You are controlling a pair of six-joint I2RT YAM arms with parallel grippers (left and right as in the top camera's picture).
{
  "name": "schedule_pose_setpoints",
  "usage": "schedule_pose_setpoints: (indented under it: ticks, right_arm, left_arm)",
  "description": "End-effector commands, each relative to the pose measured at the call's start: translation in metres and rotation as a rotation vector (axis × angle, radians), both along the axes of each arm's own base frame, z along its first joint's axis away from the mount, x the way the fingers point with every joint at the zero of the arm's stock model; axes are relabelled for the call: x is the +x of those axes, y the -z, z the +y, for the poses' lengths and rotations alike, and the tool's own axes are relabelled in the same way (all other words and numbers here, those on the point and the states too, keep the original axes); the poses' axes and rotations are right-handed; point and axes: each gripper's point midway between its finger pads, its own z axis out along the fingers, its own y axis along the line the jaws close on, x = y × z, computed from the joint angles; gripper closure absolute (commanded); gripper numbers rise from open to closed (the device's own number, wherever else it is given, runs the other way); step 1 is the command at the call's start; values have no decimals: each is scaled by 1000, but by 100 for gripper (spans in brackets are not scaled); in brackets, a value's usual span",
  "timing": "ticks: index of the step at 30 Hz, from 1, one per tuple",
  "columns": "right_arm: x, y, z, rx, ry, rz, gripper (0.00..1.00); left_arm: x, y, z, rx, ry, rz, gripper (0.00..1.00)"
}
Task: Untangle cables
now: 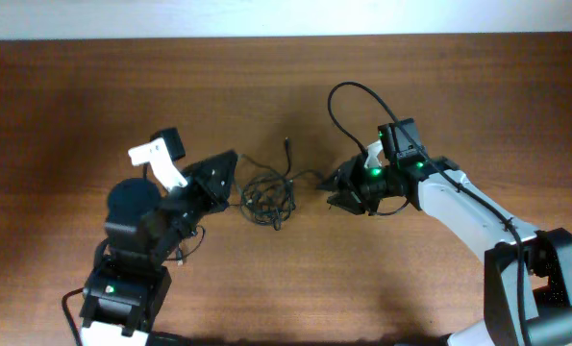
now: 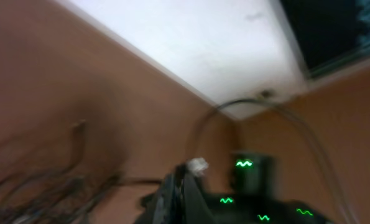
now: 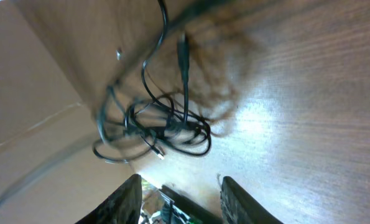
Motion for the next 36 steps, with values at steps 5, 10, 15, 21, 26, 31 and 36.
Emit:
schedule_pose_setpoints:
  ticks: [5,10,15,21,26,31,36]
  right_arm:
    - [0,0,-3,-65,-57,-99,60]
    - [0,21,-25,-227,-20,-88,59]
    - [-5,29,-64,-266,16,-14,56]
    - [-22,39,-85,-357,-20,37,56]
    - [-36,41,-87,-366,-34,95,56]
    - [-33,13,-50,-111,-288,-162,55]
    - [1,-47,-7,232,-244,-328,54]
  left_arm:
    - [0,165,44,285,-199,599,20]
    - [7,208,-7,337,95,630,34]
    - [21,244,-74,477,322,480,36]
    - [20,258,-110,492,396,421,65]
    - [23,235,-119,398,446,381,100]
    - [27,153,-110,290,446,206,100]
    - [6,117,-99,313,455,137,100]
